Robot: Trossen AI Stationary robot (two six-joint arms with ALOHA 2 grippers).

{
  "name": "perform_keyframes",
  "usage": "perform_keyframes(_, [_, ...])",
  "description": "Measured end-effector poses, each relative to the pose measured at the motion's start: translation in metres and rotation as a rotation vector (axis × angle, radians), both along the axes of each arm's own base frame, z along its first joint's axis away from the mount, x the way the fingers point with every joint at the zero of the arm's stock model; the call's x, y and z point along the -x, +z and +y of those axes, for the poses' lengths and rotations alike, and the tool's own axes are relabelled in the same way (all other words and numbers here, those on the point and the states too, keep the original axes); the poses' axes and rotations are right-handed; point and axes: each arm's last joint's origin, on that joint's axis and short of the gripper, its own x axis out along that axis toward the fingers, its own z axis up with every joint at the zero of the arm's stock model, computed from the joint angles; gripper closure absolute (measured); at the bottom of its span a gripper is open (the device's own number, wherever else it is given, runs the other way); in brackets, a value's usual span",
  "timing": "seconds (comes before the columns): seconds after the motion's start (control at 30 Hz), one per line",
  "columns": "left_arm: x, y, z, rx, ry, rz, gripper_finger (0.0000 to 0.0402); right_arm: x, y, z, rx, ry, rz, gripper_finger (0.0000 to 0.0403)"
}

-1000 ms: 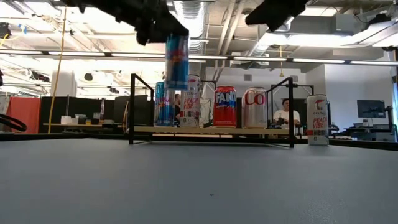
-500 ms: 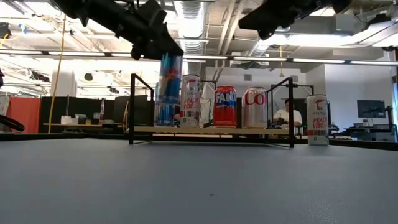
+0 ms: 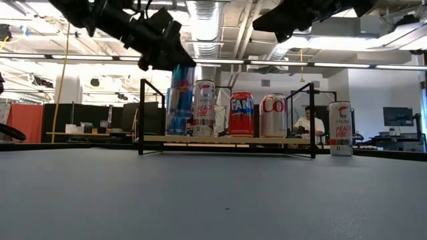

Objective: Place canned beverage on shelf
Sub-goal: Put the blue soda can on the shelf aligned with the other blue soda cans

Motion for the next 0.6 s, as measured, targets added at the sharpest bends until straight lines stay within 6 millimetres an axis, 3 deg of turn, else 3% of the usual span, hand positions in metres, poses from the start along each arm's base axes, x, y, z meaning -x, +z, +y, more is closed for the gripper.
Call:
perform_keyframes(0.47, [0.007, -0.009, 0.006, 0.073, 0.192, -0.071, 0.0173, 0.000, 0.000, 0.000, 0.015, 0.007, -0.002, 0.0403])
perform_keyframes(0.6, [0.001, -0.017, 0.009, 0.104, 0.220, -0.091, 0.0173, 0.000, 0.001, 0.000, 0.015, 0.007, -0.007, 0.0403])
